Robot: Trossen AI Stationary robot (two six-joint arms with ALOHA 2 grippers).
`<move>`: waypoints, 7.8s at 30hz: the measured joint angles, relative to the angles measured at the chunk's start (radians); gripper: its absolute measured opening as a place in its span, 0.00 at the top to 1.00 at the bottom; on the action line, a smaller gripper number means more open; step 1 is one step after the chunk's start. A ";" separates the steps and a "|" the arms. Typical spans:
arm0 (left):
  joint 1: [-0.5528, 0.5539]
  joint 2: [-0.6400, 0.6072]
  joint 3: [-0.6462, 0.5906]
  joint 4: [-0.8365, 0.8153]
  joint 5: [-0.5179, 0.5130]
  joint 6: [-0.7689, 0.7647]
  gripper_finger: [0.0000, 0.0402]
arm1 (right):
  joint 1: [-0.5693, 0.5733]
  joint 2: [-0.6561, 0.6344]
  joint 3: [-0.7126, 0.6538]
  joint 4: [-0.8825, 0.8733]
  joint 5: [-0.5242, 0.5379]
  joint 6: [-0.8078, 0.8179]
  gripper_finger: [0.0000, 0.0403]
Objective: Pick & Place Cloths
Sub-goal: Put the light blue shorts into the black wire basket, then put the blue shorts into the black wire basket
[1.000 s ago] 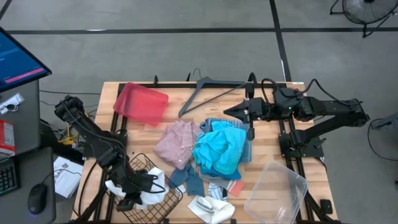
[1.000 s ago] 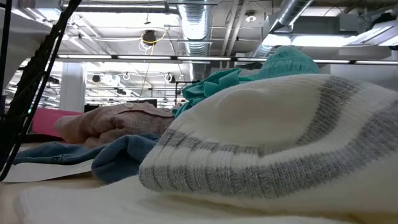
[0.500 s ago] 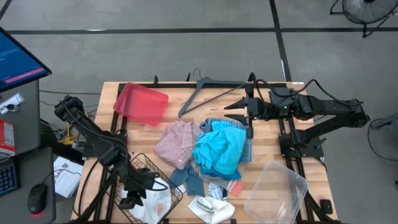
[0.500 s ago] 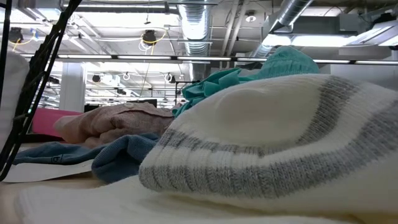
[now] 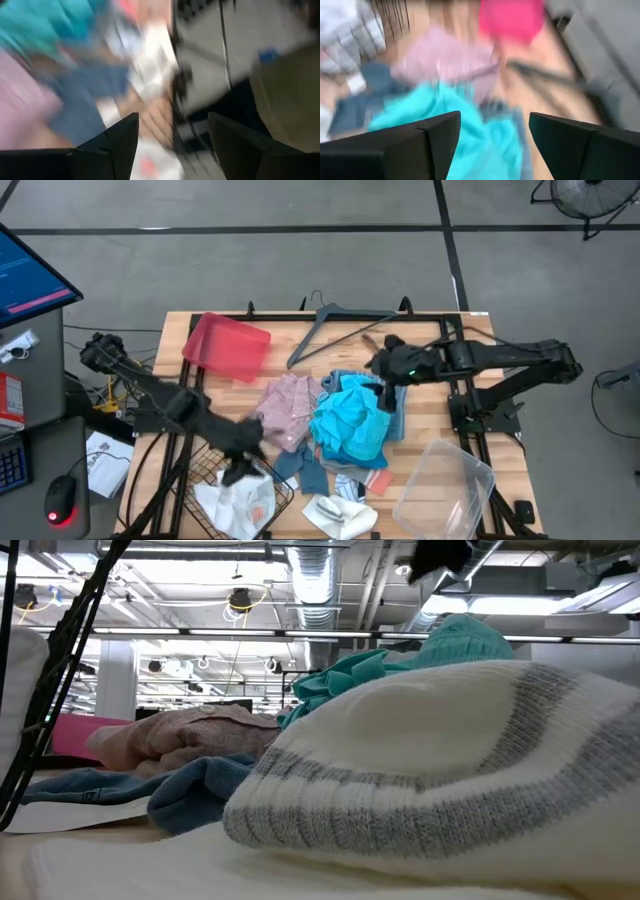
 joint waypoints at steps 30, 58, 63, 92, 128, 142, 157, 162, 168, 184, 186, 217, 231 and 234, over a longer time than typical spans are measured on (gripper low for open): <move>0.515 0.549 0.022 1.065 0.054 0.705 0.10 | 0.201 -0.227 0.000 -0.094 0.027 0.357 0.46; 0.449 0.914 0.166 0.957 -0.023 0.707 0.07 | 0.198 -0.202 0.001 -0.110 0.028 0.356 0.46; 0.435 0.906 0.169 0.825 -0.126 0.732 0.14 | 0.198 -0.202 0.001 -0.109 0.028 0.357 0.46; 0.377 0.336 0.161 0.547 -0.244 0.819 0.99 | 0.198 -0.202 0.001 -0.091 0.050 0.383 0.46; -0.316 -0.156 0.184 -0.715 0.042 -0.242 0.99 | 0.189 -0.202 0.001 -0.087 0.053 0.356 0.46; -0.277 0.219 0.184 -0.377 0.063 0.125 0.99 | 0.189 -0.202 0.001 -0.090 0.053 0.319 0.46; -0.243 0.160 -0.150 0.144 -0.065 0.307 0.99 | 0.189 -0.202 0.001 -0.091 0.053 0.296 0.46; -0.270 0.094 -0.323 0.382 -0.060 0.296 0.99 | 0.178 -0.202 0.001 -0.094 0.053 0.293 0.46; -0.281 0.087 -0.471 0.545 -0.043 0.261 0.99 | 0.175 -0.202 0.001 -0.094 0.053 0.293 0.46; -0.281 0.076 -0.611 0.608 0.004 0.240 0.76 | 0.143 -0.202 0.001 -0.094 0.053 0.293 0.46; -0.281 0.058 -0.611 0.607 0.012 0.207 0.69 | 0.139 -0.202 0.001 -0.094 0.052 0.290 0.46; -0.100 -0.346 -0.375 0.786 -0.385 0.572 0.45 | 0.141 -0.092 -0.075 -0.084 -0.007 0.354 0.46; 0.307 0.113 -0.257 0.970 -0.290 0.723 0.45 | 0.174 -0.166 -0.074 -0.079 -0.191 0.482 0.46; 0.333 0.233 -0.221 0.967 -0.175 0.780 0.43 | 0.191 -0.209 -0.074 -0.079 -0.191 0.488 0.46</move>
